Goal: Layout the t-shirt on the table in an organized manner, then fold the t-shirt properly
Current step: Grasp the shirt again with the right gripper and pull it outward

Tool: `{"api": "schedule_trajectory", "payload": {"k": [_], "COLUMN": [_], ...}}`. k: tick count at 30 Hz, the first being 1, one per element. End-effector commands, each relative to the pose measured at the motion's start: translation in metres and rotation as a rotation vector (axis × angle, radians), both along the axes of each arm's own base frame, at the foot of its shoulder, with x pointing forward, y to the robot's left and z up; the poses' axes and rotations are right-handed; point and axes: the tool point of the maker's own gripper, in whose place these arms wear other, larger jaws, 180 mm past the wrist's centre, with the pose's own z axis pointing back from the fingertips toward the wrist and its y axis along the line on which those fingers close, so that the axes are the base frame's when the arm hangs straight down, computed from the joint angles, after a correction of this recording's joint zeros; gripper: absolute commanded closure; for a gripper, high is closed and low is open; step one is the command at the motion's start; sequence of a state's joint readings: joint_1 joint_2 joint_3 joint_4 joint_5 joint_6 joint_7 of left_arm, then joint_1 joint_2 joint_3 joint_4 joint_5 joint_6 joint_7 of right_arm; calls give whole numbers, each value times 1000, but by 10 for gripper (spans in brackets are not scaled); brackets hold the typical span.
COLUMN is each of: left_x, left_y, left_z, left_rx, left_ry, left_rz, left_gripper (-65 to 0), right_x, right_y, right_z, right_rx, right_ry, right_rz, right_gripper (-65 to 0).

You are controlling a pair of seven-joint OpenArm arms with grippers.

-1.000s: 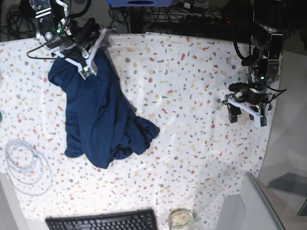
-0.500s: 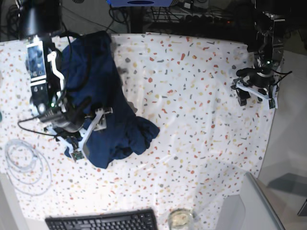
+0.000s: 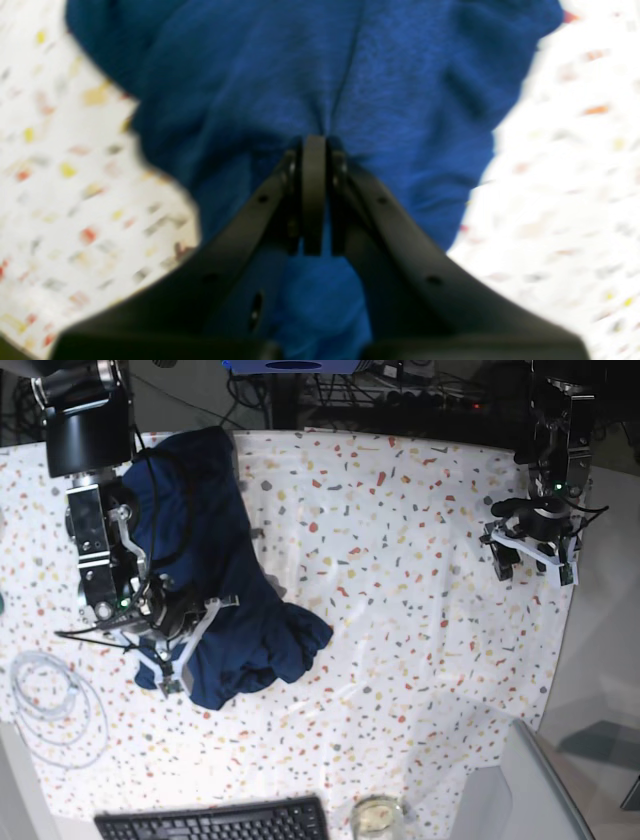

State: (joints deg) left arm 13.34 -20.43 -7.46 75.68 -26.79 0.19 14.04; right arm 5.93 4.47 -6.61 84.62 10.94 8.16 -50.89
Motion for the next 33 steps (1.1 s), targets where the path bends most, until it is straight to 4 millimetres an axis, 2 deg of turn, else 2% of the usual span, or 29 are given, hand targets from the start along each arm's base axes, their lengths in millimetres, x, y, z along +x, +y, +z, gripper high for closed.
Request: {"api": "schedule_trajectory", "payload": {"k": [1,3,7,15,18,22,26,30,31,33], "left_x": [11,13,21,29,30,28,26,26,26,26], "left_y": [7,7,7,7,7,7,9,8,8,6], "left_z": [14,16,21,27,27,26,25,26,26,25], "left_rx": [26,26,26,27,27,29,34,35,33,29], "left_ry": [-48,-53,-71,-91,-92,-87,-83,-85,-85,-85], "left_rz": [-5,-5,-4,-4,-4,-5,-7,-10,-10,-8], "left_gripper": [-420,-420,-420,-420,-420,-420,-420,-420,-420,-420], "right_x": [4,-15,-61,-166,-198,-220,-234,-229,-220,-195], "right_y": [5,11,45,93,100,96,88,90,90,82], "right_z": [14,16,18,-8,-20,-28,-32,-18,-12,4], "right_rx": [15,21,44,70,65,41,-2,9,18,32], "right_ry": [-40,-34,-34,117,184,234,295,264,231,150], "right_rz": [10,26,139,360,423,473,504,497,482,415], "right_gripper": [0,0,0,0,0,-2,-8,-9,-11,-56]}}
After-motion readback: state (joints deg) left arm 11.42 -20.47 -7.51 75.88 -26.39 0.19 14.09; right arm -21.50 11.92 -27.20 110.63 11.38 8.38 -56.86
